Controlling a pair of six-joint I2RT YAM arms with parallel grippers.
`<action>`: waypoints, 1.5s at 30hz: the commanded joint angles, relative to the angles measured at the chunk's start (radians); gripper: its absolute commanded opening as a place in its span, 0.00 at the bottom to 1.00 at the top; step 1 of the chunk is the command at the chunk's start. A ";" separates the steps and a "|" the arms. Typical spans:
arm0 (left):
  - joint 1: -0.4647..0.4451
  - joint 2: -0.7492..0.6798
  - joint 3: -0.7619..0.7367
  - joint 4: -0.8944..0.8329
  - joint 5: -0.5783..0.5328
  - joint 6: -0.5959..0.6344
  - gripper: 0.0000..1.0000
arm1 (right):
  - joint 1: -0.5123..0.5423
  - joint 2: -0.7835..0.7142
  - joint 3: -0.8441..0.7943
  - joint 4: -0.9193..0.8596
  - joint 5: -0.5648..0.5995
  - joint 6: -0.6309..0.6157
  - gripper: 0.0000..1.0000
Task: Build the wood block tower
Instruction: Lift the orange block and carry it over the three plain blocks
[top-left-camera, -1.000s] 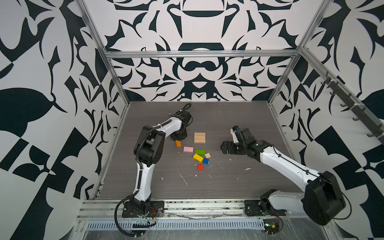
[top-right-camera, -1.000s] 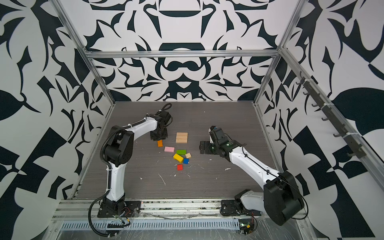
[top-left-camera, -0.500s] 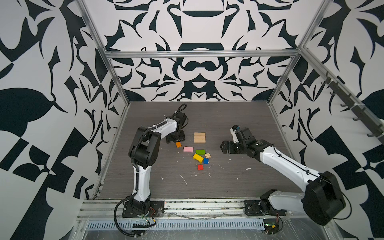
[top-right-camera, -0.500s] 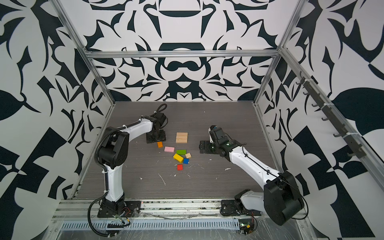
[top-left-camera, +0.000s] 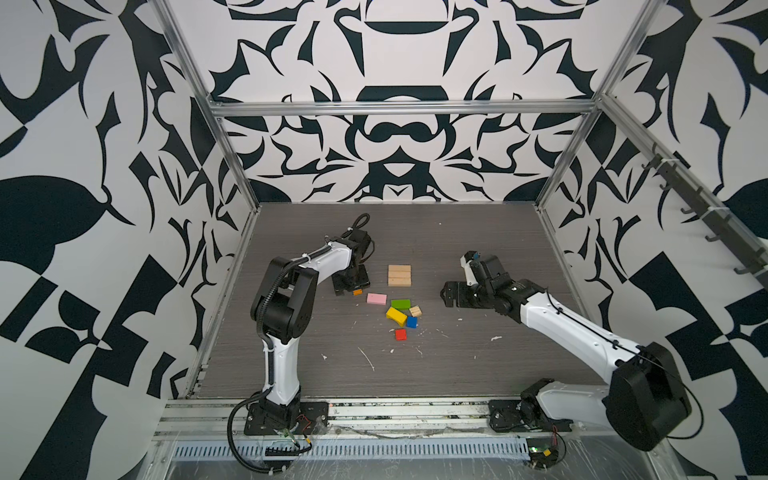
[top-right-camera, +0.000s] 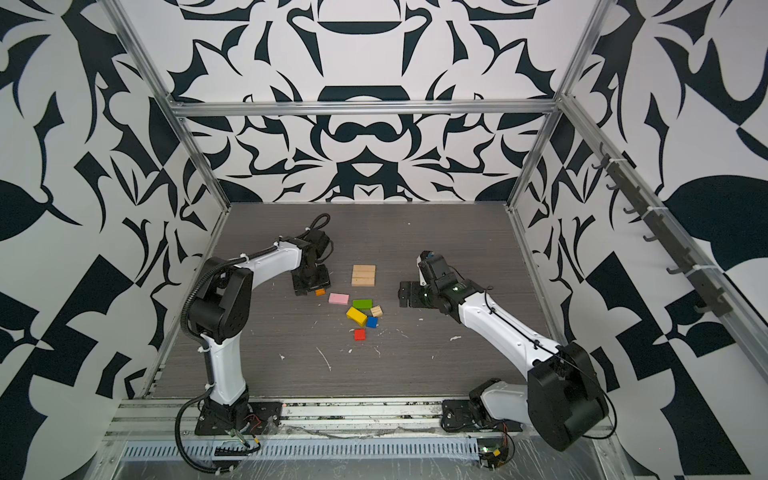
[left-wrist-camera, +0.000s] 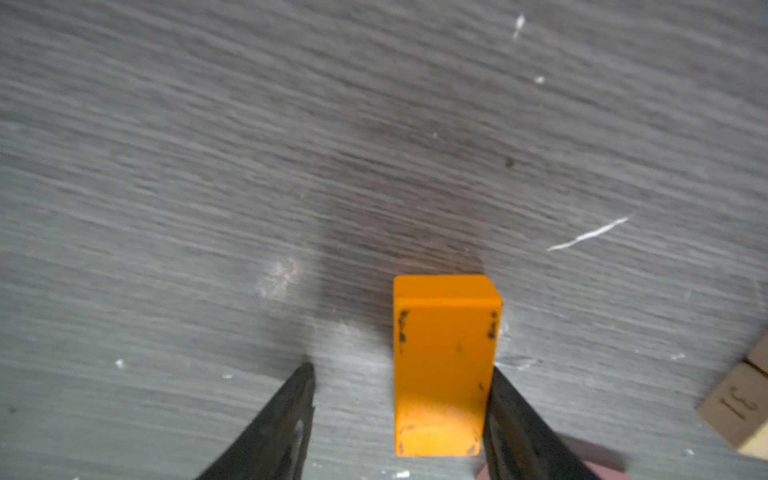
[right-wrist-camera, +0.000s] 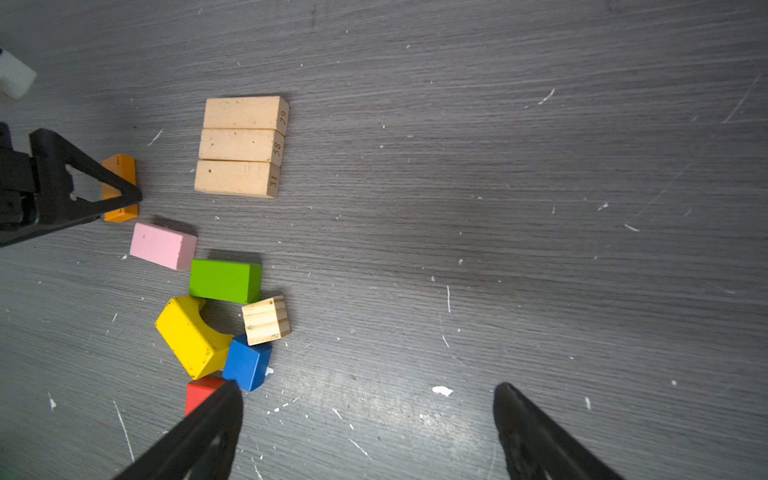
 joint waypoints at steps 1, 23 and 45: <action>-0.001 0.027 0.008 -0.038 -0.027 -0.003 0.63 | 0.004 -0.032 0.019 -0.004 0.000 0.004 0.98; -0.001 0.039 0.012 0.001 -0.004 0.074 0.25 | 0.004 -0.037 0.021 -0.002 -0.012 0.004 0.98; -0.036 -0.045 0.107 0.041 0.210 0.080 0.17 | 0.004 -0.061 0.021 -0.001 -0.036 -0.008 0.98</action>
